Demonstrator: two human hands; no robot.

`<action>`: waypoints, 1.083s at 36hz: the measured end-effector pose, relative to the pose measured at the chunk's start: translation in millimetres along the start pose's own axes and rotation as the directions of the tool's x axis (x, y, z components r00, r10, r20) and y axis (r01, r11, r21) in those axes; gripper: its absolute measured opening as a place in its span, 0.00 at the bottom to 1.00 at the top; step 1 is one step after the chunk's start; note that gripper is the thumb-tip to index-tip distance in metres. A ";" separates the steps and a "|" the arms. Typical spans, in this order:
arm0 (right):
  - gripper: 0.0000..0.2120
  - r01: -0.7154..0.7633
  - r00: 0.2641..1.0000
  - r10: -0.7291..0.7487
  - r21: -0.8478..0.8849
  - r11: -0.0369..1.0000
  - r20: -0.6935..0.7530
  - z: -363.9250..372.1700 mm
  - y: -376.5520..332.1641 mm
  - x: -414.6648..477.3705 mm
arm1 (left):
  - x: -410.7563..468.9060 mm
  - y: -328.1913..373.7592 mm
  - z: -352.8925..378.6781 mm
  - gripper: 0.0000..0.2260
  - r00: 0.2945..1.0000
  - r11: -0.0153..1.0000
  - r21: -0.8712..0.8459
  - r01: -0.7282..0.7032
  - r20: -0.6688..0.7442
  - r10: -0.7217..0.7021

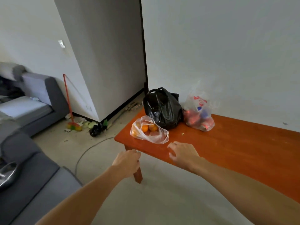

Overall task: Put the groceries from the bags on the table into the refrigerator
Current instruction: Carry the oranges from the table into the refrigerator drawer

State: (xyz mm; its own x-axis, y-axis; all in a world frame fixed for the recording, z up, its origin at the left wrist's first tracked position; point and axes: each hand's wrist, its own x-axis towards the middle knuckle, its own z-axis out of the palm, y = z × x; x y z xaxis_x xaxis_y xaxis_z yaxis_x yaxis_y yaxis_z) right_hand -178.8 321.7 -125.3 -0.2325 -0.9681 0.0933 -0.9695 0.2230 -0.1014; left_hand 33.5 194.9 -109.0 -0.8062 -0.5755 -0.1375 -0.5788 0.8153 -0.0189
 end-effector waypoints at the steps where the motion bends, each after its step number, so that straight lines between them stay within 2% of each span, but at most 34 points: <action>1: 0.15 -0.018 1.000 0.018 0.011 1.000 0.000 3.1 -0.6 10.9 | 12.9 -9.6 -1.3 0.10 1.000 1.000 0.014 -0.010 0.004 0.010; 6: 0.15 -0.056 0.996 0.054 0.028 0.998 0.066 25.7 4.9 54.7 | 73.9 -41.6 9.4 0.09 0.998 0.998 0.027 -0.054 0.046 0.052; 13: 0.15 -0.136 0.983 0.127 0.061 0.989 0.132 69.2 31.9 129.6 | 166.5 -66.9 34.2 0.10 0.976 0.978 0.058 -0.201 0.101 0.195; 18: 0.20 -0.194 0.971 0.178 0.088 0.977 0.160 112.9 53.3 182.3 | 239.2 -84.7 43.9 0.12 0.945 0.938 0.167 -0.304 0.175 0.276; 21: 0.19 -0.229 0.957 0.210 0.077 0.970 0.201 132.9 61.4 207.7 | 277.9 -99.0 48.5 0.18 0.905 0.887 0.225 -0.403 0.245 0.349; 24: 0.19 -0.271 0.935 0.235 0.107 0.957 0.265 138.4 64.7 225.2 | 311.0 -113.7 59.5 0.24 0.870 0.850 0.221 -0.477 0.252 0.423; 29: 0.20 -0.344 0.904 0.282 0.155 0.926 0.320 148.0 62.5 245.3 | 361.4 -127.3 78.6 0.19 0.775 0.750 0.246 -0.614 0.370 0.513; 31: 0.19 -0.359 0.901 0.299 0.151 0.921 0.314 157.2 59.6 249.8 | 380.6 -134.6 89.6 0.17 0.717 0.676 0.268 -0.687 0.401 0.570; 35: 0.14 -0.340 0.938 0.311 0.222 0.914 0.156 179.0 45.9 262.8 | 413.7 -158.5 88.6 0.07 0.677 0.576 0.356 -0.736 0.368 0.638; 37: 0.14 -0.351 0.936 0.339 0.259 0.900 0.091 187.4 32.7 273.8 | 424.4 -175.9 84.0 0.08 0.631 0.479 0.435 -0.763 0.335 0.700; 39: 0.14 -0.361 0.930 0.367 0.285 0.888 0.037 192.4 15.7 291.4 | 433.6 -198.6 80.9 0.11 0.631 0.452 0.481 -0.751 0.321 0.707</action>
State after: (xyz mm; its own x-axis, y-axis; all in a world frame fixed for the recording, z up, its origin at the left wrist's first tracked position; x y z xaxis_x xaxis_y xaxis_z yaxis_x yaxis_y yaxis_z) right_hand -246.9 21.1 -290.3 -0.5688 -0.8224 0.0132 -0.7548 0.5155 -0.4056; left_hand -191.2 -211.3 -245.0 -0.8779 0.2340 -0.4177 0.4032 0.8319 -0.3814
